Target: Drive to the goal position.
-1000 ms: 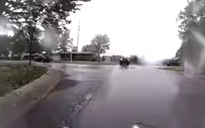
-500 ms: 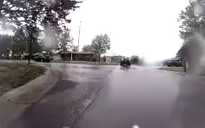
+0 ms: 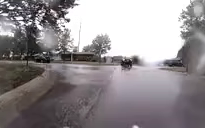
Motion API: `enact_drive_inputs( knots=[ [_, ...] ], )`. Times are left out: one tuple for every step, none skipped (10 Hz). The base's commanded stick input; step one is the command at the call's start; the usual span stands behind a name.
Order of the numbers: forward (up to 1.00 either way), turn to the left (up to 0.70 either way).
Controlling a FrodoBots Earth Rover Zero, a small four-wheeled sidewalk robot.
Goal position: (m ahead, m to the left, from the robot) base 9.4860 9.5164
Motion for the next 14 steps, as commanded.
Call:
enact_drive_inputs(
  knots=[
    [0.50, -0.01],
    [0.50, 0.49],
    [0.50, 0.49],
    [0.50, 0.22],
    [0.50, 0.04],
    [0.50, -0.01],
    [0.50, -0.01],
    [0.50, -0.01],
    [0.50, -0.01],
    [0.50, -0.01],
    [0.50, -0.01],
    [0.50, -0.01],
    [0.50, -0.01],
    [0.50, -0.01]
  ],
)
